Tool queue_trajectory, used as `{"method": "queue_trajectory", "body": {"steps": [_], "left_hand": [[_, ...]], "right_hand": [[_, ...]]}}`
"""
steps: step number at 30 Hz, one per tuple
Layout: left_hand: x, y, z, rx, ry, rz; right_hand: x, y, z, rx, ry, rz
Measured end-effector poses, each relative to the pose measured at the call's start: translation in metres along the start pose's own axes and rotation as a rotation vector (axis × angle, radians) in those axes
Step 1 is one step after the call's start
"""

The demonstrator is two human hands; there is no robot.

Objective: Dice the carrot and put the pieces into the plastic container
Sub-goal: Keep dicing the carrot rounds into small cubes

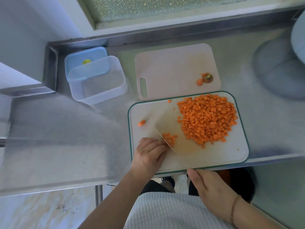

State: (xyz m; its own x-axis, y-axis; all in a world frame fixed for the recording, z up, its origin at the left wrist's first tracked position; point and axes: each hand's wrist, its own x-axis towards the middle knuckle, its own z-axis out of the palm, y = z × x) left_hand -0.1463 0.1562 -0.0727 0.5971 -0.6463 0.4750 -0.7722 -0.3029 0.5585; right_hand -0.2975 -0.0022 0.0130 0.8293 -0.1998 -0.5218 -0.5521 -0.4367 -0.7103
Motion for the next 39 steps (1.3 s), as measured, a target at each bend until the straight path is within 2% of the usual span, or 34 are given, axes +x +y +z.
{"method": "queue_trajectory", "body": {"steps": [4, 7, 10, 16, 21, 25, 30, 32, 35, 37, 39], "left_hand": [[-0.001, -0.002, 0.0, -0.003, -0.007, -0.02], [0.001, 0.001, -0.003, -0.018, 0.003, -0.046], [0.007, 0.001, -0.014, -0.015, 0.085, -0.118], [0.027, -0.013, -0.04, 0.021, 0.244, -0.324], [0.034, -0.033, -0.031, 0.121, 0.043, -0.34], [0.033, -0.032, -0.024, 0.111, 0.034, -0.276], [0.03, -0.013, -0.01, 0.066, -0.041, -0.149], [0.024, -0.004, -0.007, 0.048, -0.098, -0.066], [0.012, 0.002, -0.01, 0.051, -0.191, 0.014], [0.013, 0.004, -0.014, 0.044, -0.123, -0.013], [0.026, 0.013, -0.019, 0.012, 0.046, -0.099]], "right_hand": [[0.012, -0.01, -0.002, 0.008, -0.007, 0.014], [0.009, -0.011, -0.007, 0.036, 0.053, 0.014], [-0.001, -0.007, -0.009, 0.112, 0.063, 0.017], [-0.005, -0.014, 0.0, 0.259, -0.101, 0.093], [0.0, -0.015, -0.012, 0.371, -0.137, 0.216], [0.004, -0.004, -0.041, 0.512, -0.06, 0.373], [0.008, -0.004, -0.053, 0.561, -0.087, 0.37], [0.003, -0.003, -0.056, 0.448, -0.02, 0.268], [-0.005, 0.011, -0.062, -0.032, 0.182, 0.029], [-0.009, 0.022, -0.066, -0.259, 0.247, 0.0], [-0.01, 0.028, -0.067, -0.473, 0.301, -0.015]]}}
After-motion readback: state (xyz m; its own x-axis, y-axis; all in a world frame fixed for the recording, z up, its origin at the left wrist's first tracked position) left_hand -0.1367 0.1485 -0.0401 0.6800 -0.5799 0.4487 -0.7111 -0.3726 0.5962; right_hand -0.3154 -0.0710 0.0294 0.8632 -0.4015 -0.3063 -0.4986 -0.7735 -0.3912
